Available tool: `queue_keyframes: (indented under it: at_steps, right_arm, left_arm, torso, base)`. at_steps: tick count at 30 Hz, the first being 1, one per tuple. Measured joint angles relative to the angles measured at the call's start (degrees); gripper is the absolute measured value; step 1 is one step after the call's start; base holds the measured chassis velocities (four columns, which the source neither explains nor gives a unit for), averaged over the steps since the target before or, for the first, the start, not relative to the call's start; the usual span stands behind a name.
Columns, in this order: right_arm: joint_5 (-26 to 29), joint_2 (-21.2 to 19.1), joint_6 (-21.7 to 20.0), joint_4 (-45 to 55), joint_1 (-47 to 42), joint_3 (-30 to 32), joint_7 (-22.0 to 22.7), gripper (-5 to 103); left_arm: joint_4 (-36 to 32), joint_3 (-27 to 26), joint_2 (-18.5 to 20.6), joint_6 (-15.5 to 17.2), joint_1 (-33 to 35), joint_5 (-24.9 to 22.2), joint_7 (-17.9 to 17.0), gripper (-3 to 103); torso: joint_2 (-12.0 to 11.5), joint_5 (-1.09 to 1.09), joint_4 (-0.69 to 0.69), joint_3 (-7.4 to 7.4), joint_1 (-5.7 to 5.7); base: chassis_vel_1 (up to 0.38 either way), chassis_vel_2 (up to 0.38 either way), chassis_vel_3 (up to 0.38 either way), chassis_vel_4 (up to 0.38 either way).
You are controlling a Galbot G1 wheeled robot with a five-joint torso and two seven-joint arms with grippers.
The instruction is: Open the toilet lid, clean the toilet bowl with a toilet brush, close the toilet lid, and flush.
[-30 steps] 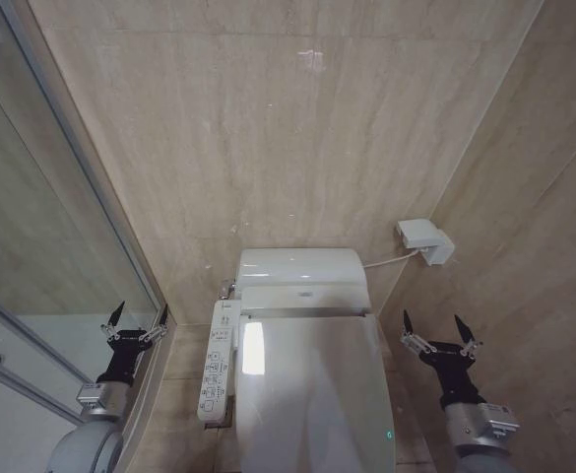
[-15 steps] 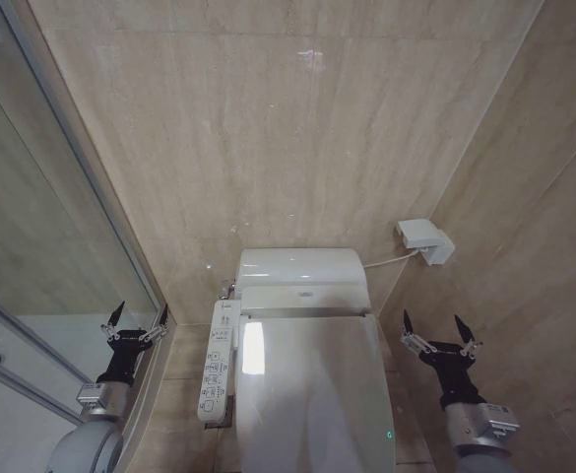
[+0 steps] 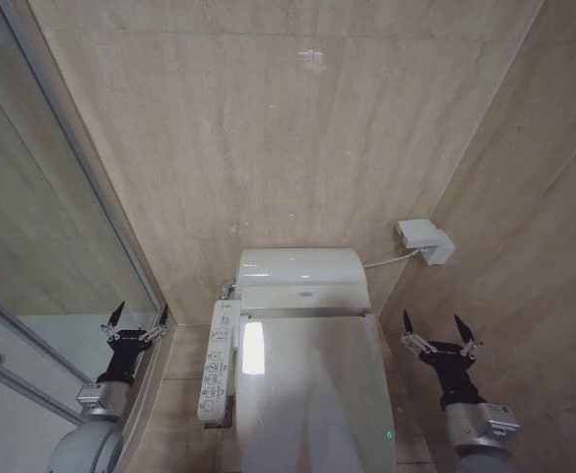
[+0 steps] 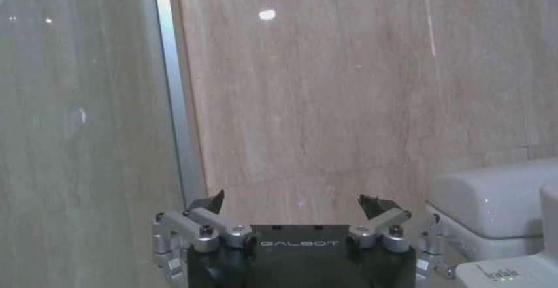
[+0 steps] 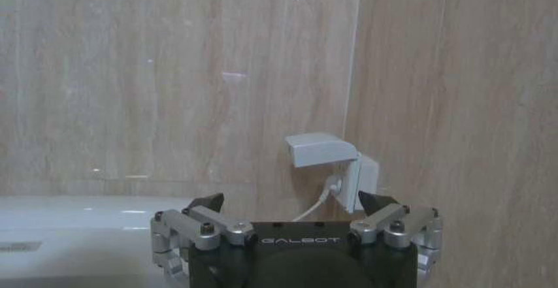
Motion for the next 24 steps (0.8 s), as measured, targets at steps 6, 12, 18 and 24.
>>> queue_keyframes:
  at_steps: [6,12,18,24]
  right_arm:
    - [0.00,0.00,0.00,0.00,0.00,0.00,0.00,100]
    - [0.00,0.00,0.00,0.00,0.00,0.00,0.00,100]
    - [0.00,0.00,0.00,0.00,0.00,0.00,0.00,100]
    - [0.00,-0.01,0.00,0.00,0.00,0.00,-0.01,100]
  left_arm:
    - [0.00,0.00,0.00,0.00,0.00,0.00,0.00,100]
    - [0.00,0.00,0.00,0.00,0.00,0.00,0.00,100]
    - [0.00,0.00,0.00,0.00,0.00,0.00,0.00,100]
    - [-1.74,0.46,-0.69,5.82,0.74,-3.40,-4.30,100]
  torso:
    - [0.00,0.00,0.00,0.00,0.00]
    - [0.00,0.00,0.00,0.00,0.00]
    - [0.00,0.00,0.00,0.00,0.00]
    - [0.00,0.04,-0.03,-0.01,0.00]
  base:
    - [0.000,0.000,0.000,0.000]
    - [0.000,0.000,0.000,0.000]
    - [0.000,0.000,0.000,0.000]
    - [0.000,0.000,0.000,0.000]
